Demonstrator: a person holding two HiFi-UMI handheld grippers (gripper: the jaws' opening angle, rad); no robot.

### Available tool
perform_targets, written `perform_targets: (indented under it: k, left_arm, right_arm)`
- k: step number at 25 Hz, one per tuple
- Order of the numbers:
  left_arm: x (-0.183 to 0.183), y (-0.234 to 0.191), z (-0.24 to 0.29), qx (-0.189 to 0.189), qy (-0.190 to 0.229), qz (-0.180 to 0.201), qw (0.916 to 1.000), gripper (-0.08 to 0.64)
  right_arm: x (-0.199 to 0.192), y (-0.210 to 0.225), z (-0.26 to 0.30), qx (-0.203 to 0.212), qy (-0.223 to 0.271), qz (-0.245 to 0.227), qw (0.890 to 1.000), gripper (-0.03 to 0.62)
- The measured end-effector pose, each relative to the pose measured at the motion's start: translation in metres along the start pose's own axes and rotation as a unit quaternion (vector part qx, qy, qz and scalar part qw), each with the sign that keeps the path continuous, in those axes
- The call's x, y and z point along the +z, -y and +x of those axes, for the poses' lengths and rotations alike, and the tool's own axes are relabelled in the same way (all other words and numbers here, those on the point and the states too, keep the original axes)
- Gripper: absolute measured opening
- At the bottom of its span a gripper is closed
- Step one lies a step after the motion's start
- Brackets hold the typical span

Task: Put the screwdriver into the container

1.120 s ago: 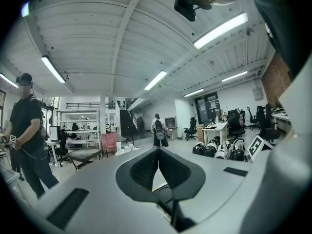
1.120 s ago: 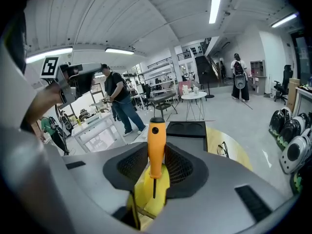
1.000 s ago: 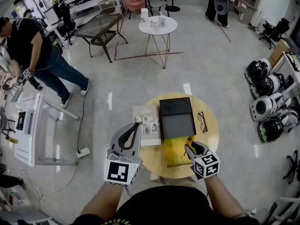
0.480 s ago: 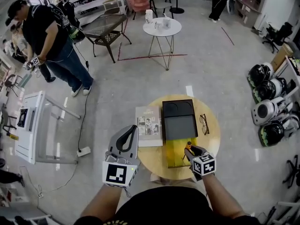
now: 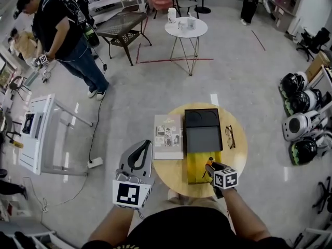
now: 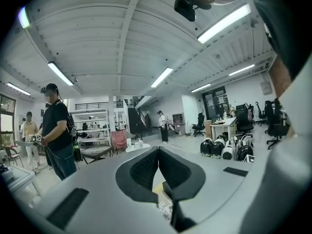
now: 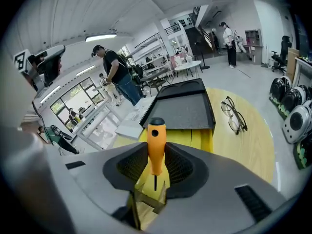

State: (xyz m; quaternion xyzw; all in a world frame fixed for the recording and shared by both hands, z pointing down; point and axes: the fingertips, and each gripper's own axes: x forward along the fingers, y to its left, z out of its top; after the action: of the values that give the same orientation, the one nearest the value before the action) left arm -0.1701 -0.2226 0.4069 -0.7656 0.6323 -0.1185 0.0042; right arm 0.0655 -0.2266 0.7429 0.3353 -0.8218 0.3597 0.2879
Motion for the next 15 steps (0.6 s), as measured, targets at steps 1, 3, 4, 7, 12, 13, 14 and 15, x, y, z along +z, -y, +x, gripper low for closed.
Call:
perform_targets:
  k: [1, 3, 4, 7, 12, 13, 14, 15]
  left_arm:
    - [0.000, -0.001, -0.002, 0.001, 0.000, -0.001, 1.0000, 0.017]
    - [-0.003, -0.002, -0.007, 0.004, -0.004, -0.003, 1.0000, 0.017]
    - [-0.006, -0.004, -0.009, 0.006, -0.010, 0.000, 0.9999, 0.017]
    - [-0.009, -0.006, -0.013, 0.011, -0.010, 0.001, 0.9999, 0.017]
    - [-0.011, -0.006, -0.016, 0.011, -0.013, 0.004, 0.9998, 0.017]
    - [-0.011, -0.006, -0.016, 0.010, -0.012, 0.003, 0.9999, 0.017]
    - [-0.011, -0.005, -0.015, 0.009, -0.012, -0.001, 0.9999, 0.017]
    - [-0.010, -0.004, -0.015, 0.008, -0.012, -0.004, 0.9999, 0.017]
  right_arm:
    - [-0.002, 0.001, 0.002, 0.000, -0.003, 0.002, 1.000, 0.121]
    - [-0.005, 0.004, 0.007, -0.001, -0.006, 0.006, 1.000, 0.121]
    - [-0.006, 0.005, 0.010, -0.001, -0.008, 0.009, 1.000, 0.121]
    - [-0.011, 0.010, 0.021, 0.000, -0.014, 0.026, 1.000, 0.121]
    - [-0.019, 0.020, 0.035, -0.010, -0.026, 0.045, 0.999, 0.121]
    - [-0.018, 0.021, 0.037, -0.013, -0.027, 0.049, 0.998, 0.121]
    - [-0.016, 0.022, 0.038, -0.016, -0.026, 0.054, 0.998, 0.121]
    - [-0.015, 0.023, 0.038, -0.019, -0.026, 0.060, 0.998, 0.121]
